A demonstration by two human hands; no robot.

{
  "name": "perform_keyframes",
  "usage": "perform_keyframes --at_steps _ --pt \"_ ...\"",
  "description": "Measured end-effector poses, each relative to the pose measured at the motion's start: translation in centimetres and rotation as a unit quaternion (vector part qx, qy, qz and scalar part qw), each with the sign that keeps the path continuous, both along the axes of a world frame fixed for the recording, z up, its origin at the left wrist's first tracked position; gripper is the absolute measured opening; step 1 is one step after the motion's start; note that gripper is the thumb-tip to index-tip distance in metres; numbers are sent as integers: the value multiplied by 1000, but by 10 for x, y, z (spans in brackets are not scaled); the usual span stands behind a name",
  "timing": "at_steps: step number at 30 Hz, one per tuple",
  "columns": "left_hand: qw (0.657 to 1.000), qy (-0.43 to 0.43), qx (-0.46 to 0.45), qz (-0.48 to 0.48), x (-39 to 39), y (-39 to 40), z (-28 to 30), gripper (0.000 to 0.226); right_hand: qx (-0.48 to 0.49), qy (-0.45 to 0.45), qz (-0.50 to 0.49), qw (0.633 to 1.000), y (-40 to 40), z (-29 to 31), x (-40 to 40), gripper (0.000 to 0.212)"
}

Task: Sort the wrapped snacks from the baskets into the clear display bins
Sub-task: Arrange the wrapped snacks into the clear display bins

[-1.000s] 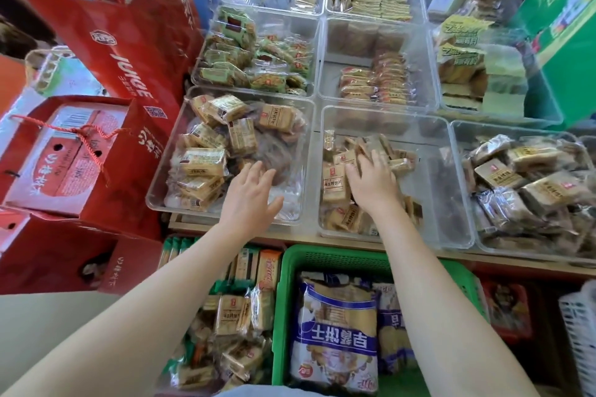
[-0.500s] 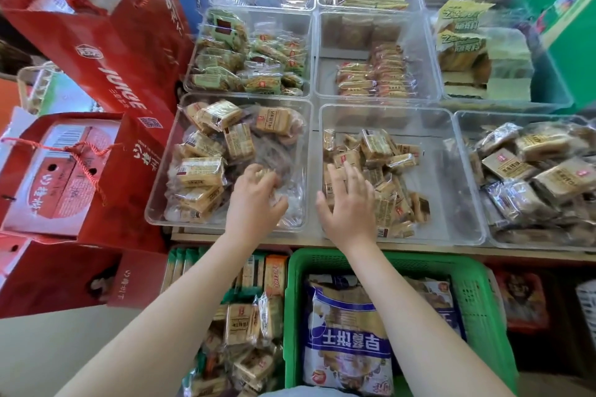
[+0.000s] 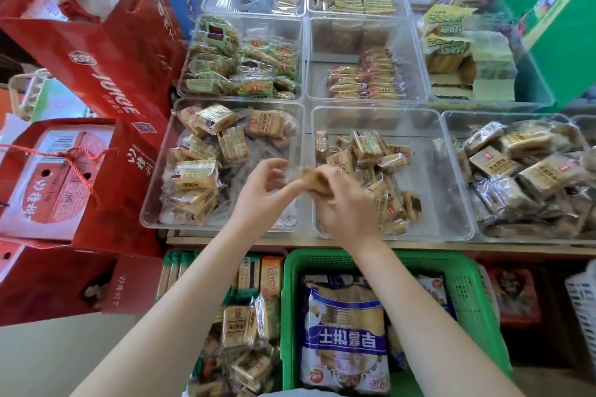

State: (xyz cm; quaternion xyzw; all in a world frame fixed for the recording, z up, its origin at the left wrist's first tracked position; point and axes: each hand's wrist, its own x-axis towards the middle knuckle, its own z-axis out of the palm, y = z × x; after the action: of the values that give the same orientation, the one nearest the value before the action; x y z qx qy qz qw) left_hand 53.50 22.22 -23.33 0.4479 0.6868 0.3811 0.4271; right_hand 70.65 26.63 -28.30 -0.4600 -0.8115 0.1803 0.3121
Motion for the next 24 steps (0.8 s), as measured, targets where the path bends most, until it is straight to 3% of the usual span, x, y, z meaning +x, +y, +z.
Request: perform_keyframes --at_steps 5,8,10,12,14,16,19,21,24 --pt "994 98 -27 -26 -14 -14 -7 31 67 -118 -173 976 62 -4 9 48" --pt "991 130 -20 -20 -19 -25 -16 19 -101 -283 -119 946 82 -8 -2 50" --pt "987 161 -1 19 -26 -31 -20 14 -181 -324 -95 924 85 -9 -12 60" --pt "966 246 41 69 -38 -36 -26 16 -181 -310 -99 928 78 -3 -23 63" --pt "923 362 75 104 -55 -36 -34 32 -137 -296 -94 941 60 1 -35 61" --pt "895 433 17 103 -75 -31 -38 56 -101 -276 -70 953 36 -1 -50 58" --pt "891 435 -125 35 -101 -19 -43 78 -125 -240 -19 963 0 -8 -67 53" --pt "889 433 -146 13 -112 -13 -45 76 -146 -223 -9 964 -15 -12 -71 53" --pt "875 475 -87 17 -117 -10 -42 57 -145 -173 -20 974 -25 -13 -67 38"
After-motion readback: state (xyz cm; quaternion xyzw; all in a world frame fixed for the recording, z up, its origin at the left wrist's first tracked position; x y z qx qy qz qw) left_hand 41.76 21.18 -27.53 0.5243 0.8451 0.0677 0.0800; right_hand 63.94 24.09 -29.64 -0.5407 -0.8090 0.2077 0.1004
